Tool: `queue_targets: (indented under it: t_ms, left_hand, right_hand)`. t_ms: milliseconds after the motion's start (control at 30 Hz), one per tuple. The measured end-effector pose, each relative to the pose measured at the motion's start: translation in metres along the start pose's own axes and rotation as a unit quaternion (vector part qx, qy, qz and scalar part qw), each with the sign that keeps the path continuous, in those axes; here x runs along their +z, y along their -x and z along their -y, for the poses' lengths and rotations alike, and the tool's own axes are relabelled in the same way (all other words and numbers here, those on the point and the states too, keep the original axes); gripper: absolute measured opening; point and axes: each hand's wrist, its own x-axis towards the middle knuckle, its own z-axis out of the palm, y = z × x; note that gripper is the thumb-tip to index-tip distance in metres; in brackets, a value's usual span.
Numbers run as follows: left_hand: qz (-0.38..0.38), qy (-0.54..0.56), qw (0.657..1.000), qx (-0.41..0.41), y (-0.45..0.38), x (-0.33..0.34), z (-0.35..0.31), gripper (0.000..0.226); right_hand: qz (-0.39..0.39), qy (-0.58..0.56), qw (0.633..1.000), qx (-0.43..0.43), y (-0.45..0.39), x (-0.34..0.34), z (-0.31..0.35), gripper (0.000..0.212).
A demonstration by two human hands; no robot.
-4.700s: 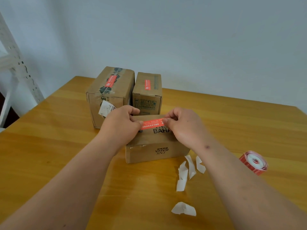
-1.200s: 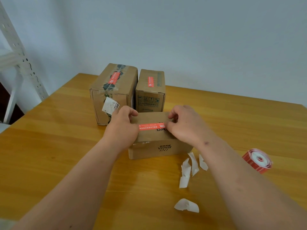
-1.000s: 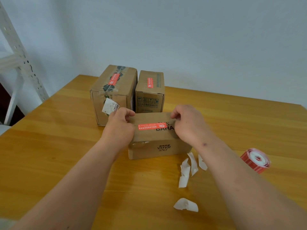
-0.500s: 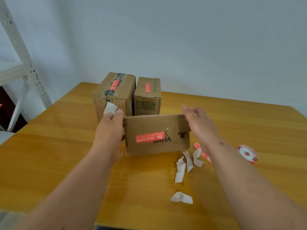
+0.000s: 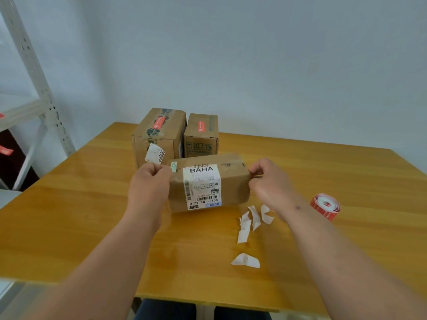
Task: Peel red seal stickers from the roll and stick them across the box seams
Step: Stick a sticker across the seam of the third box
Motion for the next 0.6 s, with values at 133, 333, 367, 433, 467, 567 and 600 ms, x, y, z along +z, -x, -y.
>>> queue_targets:
  t_ms: [133, 333, 367, 433, 467, 567, 600]
  left_hand:
    - [0.009, -0.098, 0.994, 0.055, 0.005, 0.006, 0.012, 0.011]
    - [-0.019, -0.245, 0.956, 0.161, 0.006, 0.014, 0.007, 0.016]
    - [-0.017, -0.266, 0.947, 0.177, 0.010, 0.017, 0.003, 0.017]
    - [-0.007, -0.307, 0.929, 0.209, 0.016, 0.024, -0.002, 0.021]
    - [-0.004, -0.325, 0.919, 0.223, 0.018, 0.029, -0.003, 0.022]
    - [0.020, -0.345, 0.905, 0.247, 0.026, 0.044, -0.003, 0.022]
    - [0.030, -0.346, 0.903, 0.251, 0.030, 0.049, -0.002, 0.022]
  right_hand:
    - [0.066, 0.036, 0.997, 0.005, 0.004, 0.006, -0.008, 0.034]
    - [-0.011, 0.119, 0.993, 0.000, -0.005, -0.001, -0.013, 0.040]
    - [-0.020, 0.140, 0.990, 0.005, -0.007, -0.005, -0.014, 0.038]
    - [-0.018, 0.191, 0.981, 0.013, -0.009, -0.012, -0.018, 0.034]
    - [-0.011, 0.215, 0.976, 0.017, -0.009, -0.015, -0.020, 0.034]
    - [0.026, 0.289, 0.956, 0.035, -0.007, -0.019, -0.026, 0.037]
    - [0.039, 0.315, 0.947, 0.041, -0.006, -0.019, -0.029, 0.037]
